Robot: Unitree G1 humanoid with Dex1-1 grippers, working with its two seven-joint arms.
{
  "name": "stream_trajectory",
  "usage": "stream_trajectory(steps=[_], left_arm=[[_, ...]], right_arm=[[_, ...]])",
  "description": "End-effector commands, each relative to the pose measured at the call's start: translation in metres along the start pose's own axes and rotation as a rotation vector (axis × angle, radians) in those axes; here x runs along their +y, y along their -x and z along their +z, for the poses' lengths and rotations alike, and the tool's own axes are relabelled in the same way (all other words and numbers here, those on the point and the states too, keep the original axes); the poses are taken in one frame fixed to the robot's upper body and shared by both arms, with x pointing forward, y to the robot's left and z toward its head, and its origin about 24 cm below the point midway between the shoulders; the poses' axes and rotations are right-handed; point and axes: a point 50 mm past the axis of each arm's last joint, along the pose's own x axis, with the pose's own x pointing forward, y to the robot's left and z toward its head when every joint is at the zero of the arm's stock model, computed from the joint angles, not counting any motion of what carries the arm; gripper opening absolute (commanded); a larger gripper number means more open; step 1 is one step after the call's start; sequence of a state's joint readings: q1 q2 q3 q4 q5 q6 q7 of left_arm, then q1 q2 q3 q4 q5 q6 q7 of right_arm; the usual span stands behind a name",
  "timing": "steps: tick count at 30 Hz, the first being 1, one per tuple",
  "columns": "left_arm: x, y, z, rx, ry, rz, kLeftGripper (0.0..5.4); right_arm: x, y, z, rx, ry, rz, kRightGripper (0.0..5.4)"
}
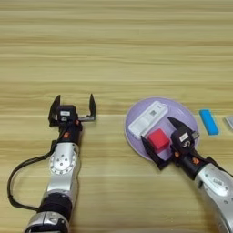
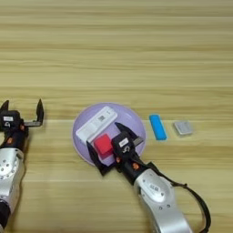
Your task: Move the objects on the table
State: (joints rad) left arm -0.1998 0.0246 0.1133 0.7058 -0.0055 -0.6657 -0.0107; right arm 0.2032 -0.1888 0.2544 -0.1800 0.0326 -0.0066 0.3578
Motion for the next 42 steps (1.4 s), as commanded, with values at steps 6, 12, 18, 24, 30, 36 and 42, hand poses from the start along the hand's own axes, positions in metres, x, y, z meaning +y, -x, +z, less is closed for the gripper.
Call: stream_trajectory(steps=[6,12,18,24,30,36,42], left_arm=[[-0.0002,-0.0018,0.0012,-0.006,-0.003,0.001,5.4],[-0.0005,-0.002,0.0013,-0.007,-0.001,0.001,5.4],[-0.0006,-0.0019,0.0012,-0.006,0.001,0.0,5.4],[-0.0003,-0.0018,0.0011,-0.006,0.001,0.002,5.4],[0.0003,-0.002,0.0009,-0.005,0.0,0.002,5.4],[0.0005,-0.0021,0.0009,-0.005,0.0,0.003,5.4],[0.0002,-0.0021,0.0007,-0.004,0.0,0.004,5.4]], right_arm=[[0.0004,-0.0009,-0.007,0.052,-0.022,0.009,5.18],[0.0011,-0.0007,-0.0103,0.078,-0.041,0.016,4.52],[0.0007,-0.0005,-0.0117,0.089,-0.043,0.014,3.89],[0.0007,-0.0006,-0.0115,0.089,-0.045,0.015,3.18],[0.0007,-0.0008,-0.011,0.085,-0.045,0.016,2.45],[-0.0001,-0.0006,-0.0089,0.079,-0.043,0.014,2.24],[-0.002,0.0007,-0.0026,0.059,-0.048,0.015,2.24]])
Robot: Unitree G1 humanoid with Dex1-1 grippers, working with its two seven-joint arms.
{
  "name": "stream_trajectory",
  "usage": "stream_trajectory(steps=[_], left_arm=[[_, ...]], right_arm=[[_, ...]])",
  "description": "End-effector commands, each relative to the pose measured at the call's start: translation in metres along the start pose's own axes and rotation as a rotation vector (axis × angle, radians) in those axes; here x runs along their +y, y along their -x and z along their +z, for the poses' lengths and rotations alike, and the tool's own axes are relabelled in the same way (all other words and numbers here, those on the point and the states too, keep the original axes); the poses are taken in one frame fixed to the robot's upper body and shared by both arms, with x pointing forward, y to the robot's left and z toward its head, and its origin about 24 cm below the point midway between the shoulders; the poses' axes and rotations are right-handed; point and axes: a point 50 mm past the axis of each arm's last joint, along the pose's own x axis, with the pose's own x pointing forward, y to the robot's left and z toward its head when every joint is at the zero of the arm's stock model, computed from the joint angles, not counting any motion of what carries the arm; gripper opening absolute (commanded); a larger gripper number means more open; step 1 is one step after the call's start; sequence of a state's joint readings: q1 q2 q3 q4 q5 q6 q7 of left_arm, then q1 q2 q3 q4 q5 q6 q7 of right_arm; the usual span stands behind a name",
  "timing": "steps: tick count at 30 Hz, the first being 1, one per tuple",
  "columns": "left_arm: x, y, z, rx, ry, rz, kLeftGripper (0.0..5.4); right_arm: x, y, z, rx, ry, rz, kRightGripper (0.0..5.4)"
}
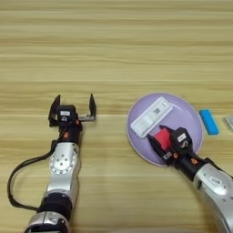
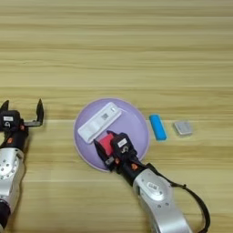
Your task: Move the objects on the table
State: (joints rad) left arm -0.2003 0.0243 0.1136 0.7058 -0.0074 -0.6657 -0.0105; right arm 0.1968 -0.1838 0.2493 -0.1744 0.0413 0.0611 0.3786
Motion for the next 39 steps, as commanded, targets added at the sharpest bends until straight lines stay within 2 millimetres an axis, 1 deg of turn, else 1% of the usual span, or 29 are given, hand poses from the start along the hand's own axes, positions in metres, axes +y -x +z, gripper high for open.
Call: stream_trajectory(steps=[1,11,14,18,24,27,31,32,34,36,39], left_arm=[[0.0,-0.002,0.001,-0.003,-0.001,0.002,5.4],[0.0,-0.002,0.001,-0.004,0.0,0.002,5.4],[0.0,-0.001,0.001,-0.004,0.0,0.003,5.4],[-0.001,-0.001,0.001,-0.007,0.001,0.002,5.4],[-0.001,-0.001,0.001,-0.008,0.002,0.004,5.4],[-0.001,-0.001,0.001,-0.008,0.002,0.005,5.4],[-0.001,-0.001,0.001,-0.007,0.003,0.006,5.4],[-0.001,-0.002,0.001,-0.006,0.004,0.006,5.4],[-0.001,-0.002,0.001,-0.006,0.006,0.005,5.4],[-0.001,-0.003,0.001,-0.007,0.007,0.006,5.4],[-0.001,-0.003,0.001,-0.007,0.007,0.007,5.4]], right_arm=[[-0.002,0.002,0.004,-0.001,-0.014,-0.002,2.24],[-0.007,0.007,0.024,-0.066,0.002,-0.02,2.24],[-0.012,0.011,0.03,-0.085,0.016,-0.041,2.24],[-0.029,0.023,0.036,-0.101,0.035,-0.129,2.24],[-0.059,0.049,0.04,-0.093,0.068,-0.269,2.24],[-0.069,0.06,0.038,-0.069,0.084,-0.318,2.24],[-0.077,0.072,0.032,-0.042,0.07,-0.375,2.24],[-0.079,0.076,0.028,-0.029,0.062,-0.392,2.24],[-0.085,0.081,0.015,0.011,0.027,-0.431,2.24],[-0.09,0.081,0.004,0.039,-0.003,-0.448,2.24],[-0.093,0.079,-0.004,0.057,-0.015,-0.455,2.24]])
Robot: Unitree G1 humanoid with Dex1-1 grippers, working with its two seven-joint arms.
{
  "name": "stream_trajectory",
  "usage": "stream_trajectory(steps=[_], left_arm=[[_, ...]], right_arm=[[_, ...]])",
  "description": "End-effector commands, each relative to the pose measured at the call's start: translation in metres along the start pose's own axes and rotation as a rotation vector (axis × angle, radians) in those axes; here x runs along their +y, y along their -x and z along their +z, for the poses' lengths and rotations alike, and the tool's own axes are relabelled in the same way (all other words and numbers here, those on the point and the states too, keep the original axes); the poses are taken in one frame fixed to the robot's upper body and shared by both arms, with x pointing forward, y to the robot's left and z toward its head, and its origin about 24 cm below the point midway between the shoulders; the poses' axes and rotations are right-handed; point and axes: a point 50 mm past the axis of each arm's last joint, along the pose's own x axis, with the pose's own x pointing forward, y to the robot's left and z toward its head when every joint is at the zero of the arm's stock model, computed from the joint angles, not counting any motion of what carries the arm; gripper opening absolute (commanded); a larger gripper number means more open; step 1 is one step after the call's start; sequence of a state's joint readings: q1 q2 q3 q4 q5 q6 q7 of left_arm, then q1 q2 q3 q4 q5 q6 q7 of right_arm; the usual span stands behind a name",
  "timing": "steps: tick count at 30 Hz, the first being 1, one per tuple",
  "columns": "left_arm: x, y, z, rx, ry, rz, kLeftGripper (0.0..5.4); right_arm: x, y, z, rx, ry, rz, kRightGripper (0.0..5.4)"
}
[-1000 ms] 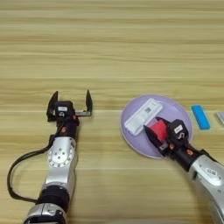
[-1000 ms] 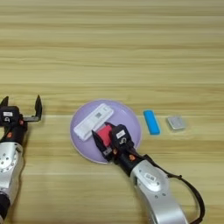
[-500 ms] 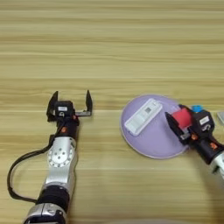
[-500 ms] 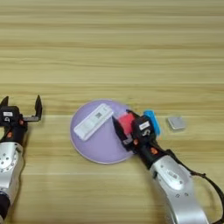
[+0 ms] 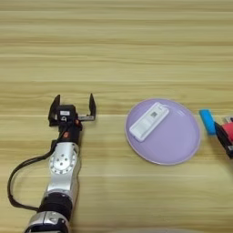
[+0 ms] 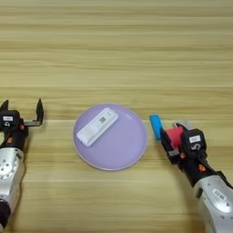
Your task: Move the objects on the table
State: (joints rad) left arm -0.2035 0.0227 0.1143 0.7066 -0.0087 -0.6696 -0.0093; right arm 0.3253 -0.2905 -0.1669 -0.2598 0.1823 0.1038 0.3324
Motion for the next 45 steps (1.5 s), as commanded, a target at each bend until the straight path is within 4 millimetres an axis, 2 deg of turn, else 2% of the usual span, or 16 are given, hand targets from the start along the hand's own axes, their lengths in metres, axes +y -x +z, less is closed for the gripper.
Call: stream_trajectory(steps=[1,9,22,23,25,31,45], left_arm=[[0.0,-0.003,0.0,-0.001,0.004,0.005,5.4],[0.0,-0.002,0.001,-0.002,0.002,0.003,5.4],[0.0,-0.002,0.001,-0.003,0.001,0.004,5.4],[0.001,-0.002,0.001,-0.003,0.001,0.004,5.4],[0.001,-0.002,0.001,-0.002,0.0,0.004,5.4],[0.001,-0.002,0.0,-0.001,-0.001,0.004,5.4],[0.001,-0.002,0.001,-0.002,-0.001,0.004,5.4]], right_arm=[[-0.004,-0.004,-0.008,0.013,-0.014,-0.016,2.24],[-0.005,-0.007,-0.018,0.036,-0.024,-0.017,2.24],[-0.004,-0.007,-0.018,0.036,-0.023,-0.014,2.24],[-0.004,-0.007,-0.018,0.036,-0.023,-0.015,2.6],[-0.004,-0.007,-0.018,0.035,-0.022,-0.016,2.68],[-0.004,-0.007,-0.017,0.026,-0.024,-0.022,3.38],[-0.006,-0.004,0.001,-0.046,-0.005,-0.033,5.08]])
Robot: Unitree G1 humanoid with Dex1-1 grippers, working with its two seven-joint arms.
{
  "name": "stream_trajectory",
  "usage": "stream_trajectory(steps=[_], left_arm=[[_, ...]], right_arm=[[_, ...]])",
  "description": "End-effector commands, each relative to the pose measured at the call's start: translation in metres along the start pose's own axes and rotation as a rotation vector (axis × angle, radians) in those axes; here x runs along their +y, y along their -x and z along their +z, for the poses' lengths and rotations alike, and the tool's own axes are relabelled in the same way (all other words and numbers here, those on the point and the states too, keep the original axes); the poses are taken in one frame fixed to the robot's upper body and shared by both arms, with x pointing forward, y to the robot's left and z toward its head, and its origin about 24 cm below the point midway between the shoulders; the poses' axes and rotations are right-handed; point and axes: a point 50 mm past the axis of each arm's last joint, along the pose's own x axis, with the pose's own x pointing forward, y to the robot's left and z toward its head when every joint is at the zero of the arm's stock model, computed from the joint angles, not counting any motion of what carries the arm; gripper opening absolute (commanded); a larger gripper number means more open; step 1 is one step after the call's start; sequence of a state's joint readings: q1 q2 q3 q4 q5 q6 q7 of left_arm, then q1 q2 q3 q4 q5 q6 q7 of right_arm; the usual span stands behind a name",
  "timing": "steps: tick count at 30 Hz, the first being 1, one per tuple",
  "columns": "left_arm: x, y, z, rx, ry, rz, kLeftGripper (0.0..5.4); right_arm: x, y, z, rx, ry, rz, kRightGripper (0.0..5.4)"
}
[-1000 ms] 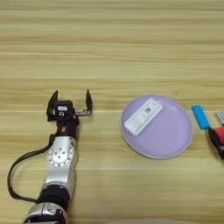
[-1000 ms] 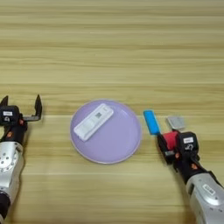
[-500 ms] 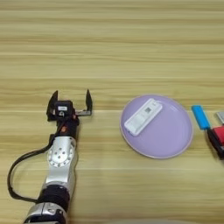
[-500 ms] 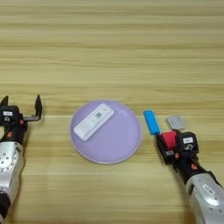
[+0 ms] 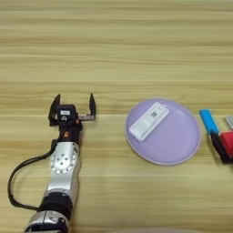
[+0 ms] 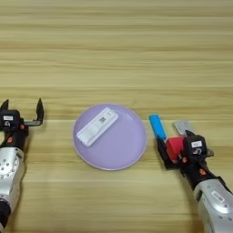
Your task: Move the objects on the table
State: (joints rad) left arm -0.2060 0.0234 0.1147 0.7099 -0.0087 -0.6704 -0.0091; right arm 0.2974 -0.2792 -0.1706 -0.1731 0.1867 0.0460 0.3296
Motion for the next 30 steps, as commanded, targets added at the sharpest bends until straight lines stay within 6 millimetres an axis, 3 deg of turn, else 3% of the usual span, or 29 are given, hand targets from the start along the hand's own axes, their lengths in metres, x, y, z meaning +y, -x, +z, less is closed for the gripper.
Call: stream_trajectory(steps=[1,14,23,30], left_arm=[[0.001,-0.002,0.001,-0.002,-0.001,0.004,5.4],[0.0,-0.001,0.0,0.001,-0.003,0.002,5.4],[0.0,-0.001,0.001,-0.001,-0.003,0.003,5.4],[-0.001,-0.002,0.001,-0.002,-0.004,0.001,5.4]], right_arm=[[-0.003,0.0,0.012,-0.049,0.018,-0.011,5.17],[0.0,-0.008,0.039,-0.145,0.045,0.013,5.37],[0.001,-0.027,0.056,-0.14,0.107,0.011,5.37],[0.019,-0.045,0.067,-0.103,0.173,0.128,5.37]])
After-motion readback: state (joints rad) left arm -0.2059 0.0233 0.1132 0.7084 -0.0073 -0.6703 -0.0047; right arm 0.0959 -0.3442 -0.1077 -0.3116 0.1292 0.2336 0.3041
